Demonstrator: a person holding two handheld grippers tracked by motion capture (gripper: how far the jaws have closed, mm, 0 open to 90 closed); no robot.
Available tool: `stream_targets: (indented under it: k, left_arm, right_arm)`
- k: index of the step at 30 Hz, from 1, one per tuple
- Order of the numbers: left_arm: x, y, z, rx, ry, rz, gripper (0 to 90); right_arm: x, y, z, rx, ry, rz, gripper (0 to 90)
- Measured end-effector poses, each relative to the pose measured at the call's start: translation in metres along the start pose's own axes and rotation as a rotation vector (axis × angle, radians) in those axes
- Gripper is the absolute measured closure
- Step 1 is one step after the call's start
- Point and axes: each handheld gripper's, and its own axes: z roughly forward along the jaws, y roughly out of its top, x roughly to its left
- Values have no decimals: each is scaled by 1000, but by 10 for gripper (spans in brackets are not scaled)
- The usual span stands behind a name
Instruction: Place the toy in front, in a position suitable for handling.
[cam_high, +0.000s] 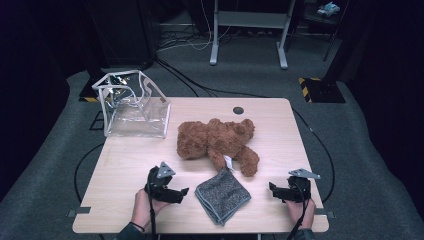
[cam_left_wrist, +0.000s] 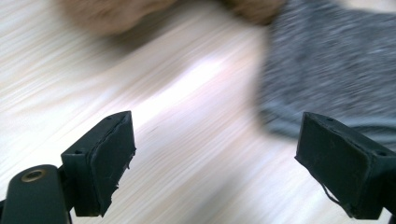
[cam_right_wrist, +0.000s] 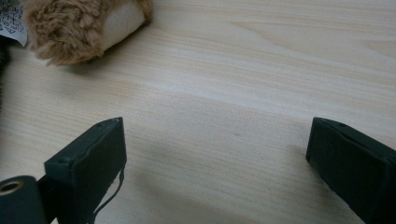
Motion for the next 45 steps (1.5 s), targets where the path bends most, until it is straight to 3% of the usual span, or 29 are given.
stream_targets:
  k: [2, 3, 4, 7, 8, 11, 13, 19, 25, 27, 33, 34, 40, 42, 45]
  left_arm:
    - [9, -10, -4, 5, 47, -19, 93]
    - [9, -10, -4, 5, 47, -19, 83]
    - [16, -17, -7, -7, 73, -57, 77]
    - [24, -23, -9, -4, 110, -84, 65]
    - [30, -27, -11, -23, 147, -106, 64]
    - [35, -31, -11, -19, 156, -118, 62]
    - [40, -37, -6, -24, 191, -141, 53]
    - [45, -45, 1, -20, 220, -169, 33]
    - [50, -48, 8, 13, 226, -171, 3]
    - [52, -50, 11, 8, 222, -188, 0]
    - [54, -51, 11, 23, 233, -174, 0]
    - [54, -51, 10, 28, 229, -164, 0]
    - [52, -55, 13, -28, 242, -174, 0]
    - [52, -55, 12, -24, 242, -168, 0]
    - [52, -55, 12, -25, 243, -170, 0]
  right_arm:
    - [0, 0, 0, -1, 2, 2, 42]
    - [0, 0, 0, -1, 2, 2, 42]
    - [-1, 0, -1, -6, 11, 9, 38]
    - [-1, 2, -2, -6, 21, 2, 37]
    - [0, 3, -3, -7, 26, 6, 37]
    - [4, 6, -8, -23, 40, -4, 39]
    - [14, 12, -14, -28, 60, -30, 39]
    - [35, 20, -21, -33, 110, -77, 39]
    - [60, 27, -21, -28, 159, -133, 34]
    - [68, 29, -20, -26, 178, -150, 29]
    - [89, 31, -15, -4, 218, -201, 20]
    - [98, 33, -12, -1, 232, -221, 16]
    - [129, 35, -7, 5, 288, -291, 19]
    - [135, 35, -6, 9, 299, -300, 22]
    - [156, 34, -1, 33, 332, -360, 50]
